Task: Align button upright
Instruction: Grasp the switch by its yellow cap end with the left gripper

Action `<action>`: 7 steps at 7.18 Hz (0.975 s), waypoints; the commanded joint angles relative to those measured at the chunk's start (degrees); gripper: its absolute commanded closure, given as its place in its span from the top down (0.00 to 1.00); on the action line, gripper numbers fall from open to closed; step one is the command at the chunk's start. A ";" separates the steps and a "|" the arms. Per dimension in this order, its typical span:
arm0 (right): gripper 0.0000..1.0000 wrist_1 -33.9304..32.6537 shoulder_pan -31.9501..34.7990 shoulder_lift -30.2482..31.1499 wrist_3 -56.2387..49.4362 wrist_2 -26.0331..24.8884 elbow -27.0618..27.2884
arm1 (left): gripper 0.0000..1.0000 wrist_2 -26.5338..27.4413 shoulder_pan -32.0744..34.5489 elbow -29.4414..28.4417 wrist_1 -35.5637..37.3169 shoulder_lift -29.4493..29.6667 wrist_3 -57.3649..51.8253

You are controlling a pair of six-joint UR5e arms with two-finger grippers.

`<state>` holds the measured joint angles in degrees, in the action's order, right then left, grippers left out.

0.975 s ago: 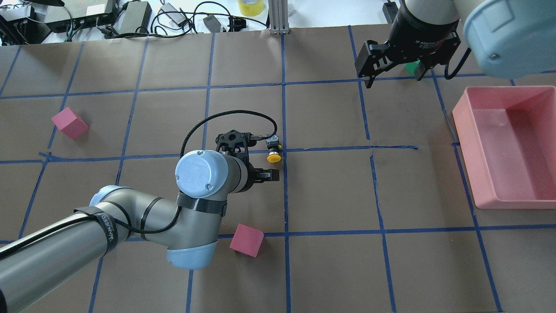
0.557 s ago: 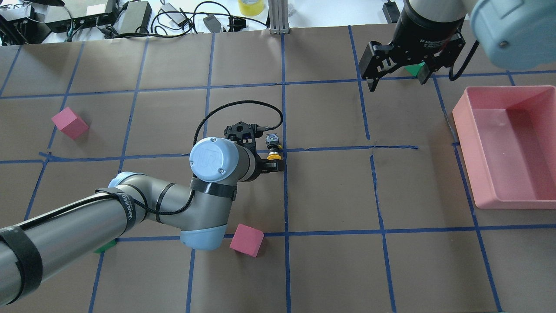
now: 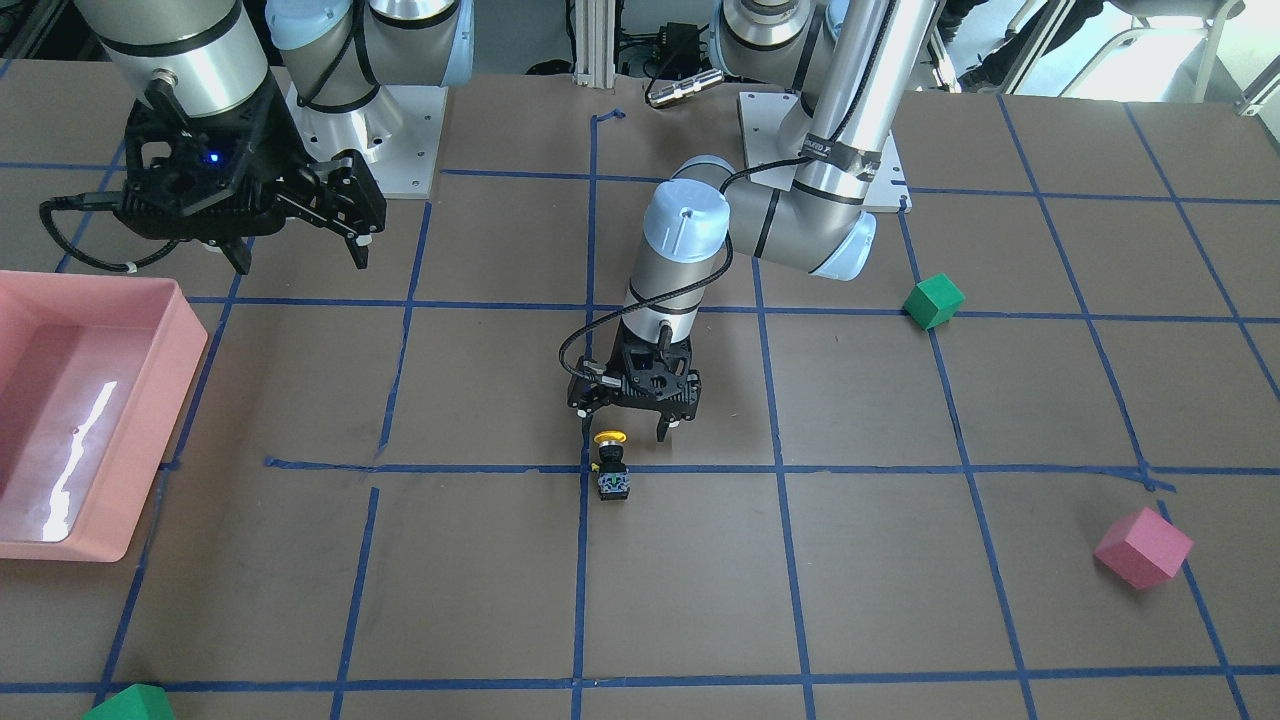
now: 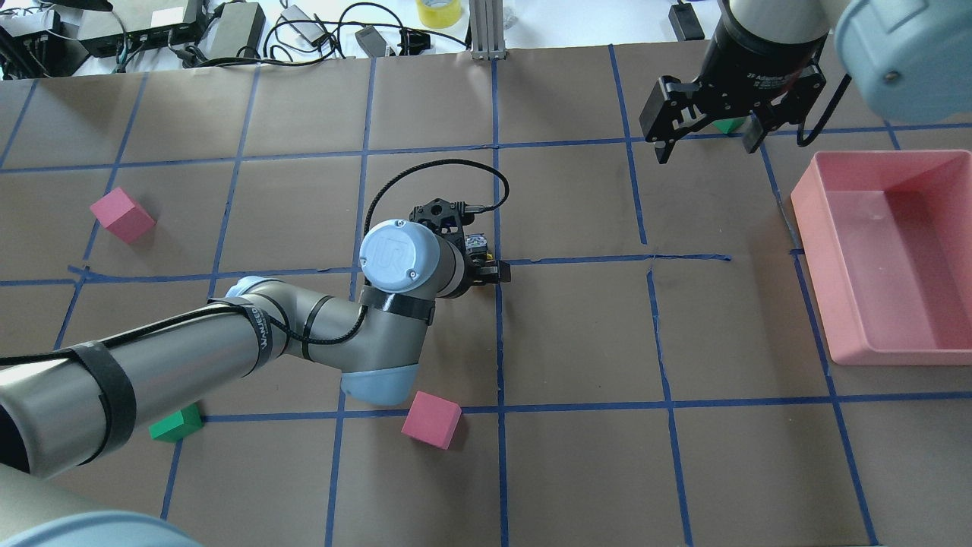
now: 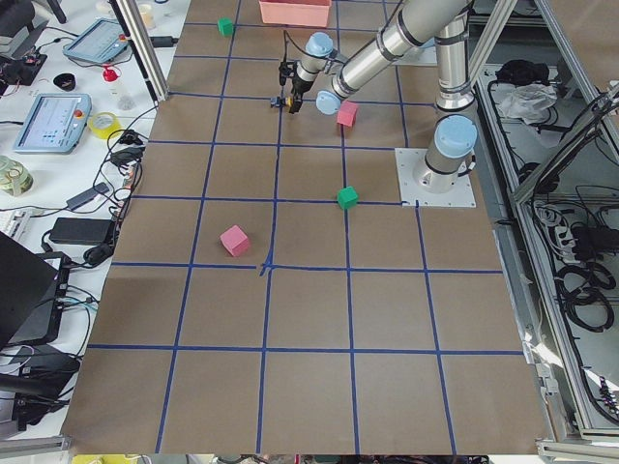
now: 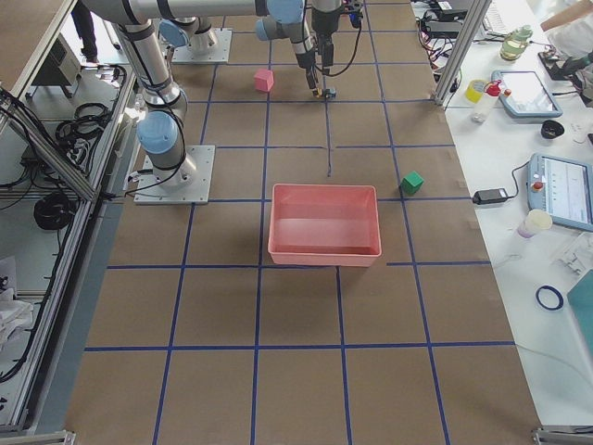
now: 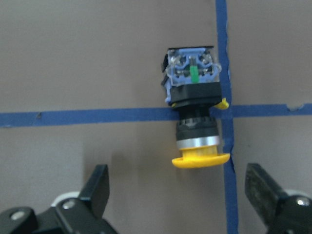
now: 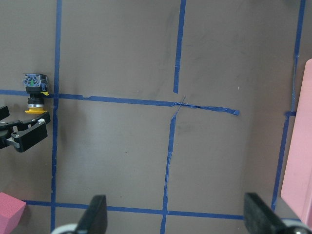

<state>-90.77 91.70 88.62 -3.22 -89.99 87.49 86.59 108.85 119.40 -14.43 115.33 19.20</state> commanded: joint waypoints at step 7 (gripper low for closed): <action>1.00 0.07 -0.03 0.07 -0.12 -0.10 0.84 | 0.00 -0.10 1.72 -2.85 -1.90 2.71 1.98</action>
<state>-90.66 91.67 88.68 -3.27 -90.05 88.14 86.45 110.16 116.51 -15.27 118.10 20.17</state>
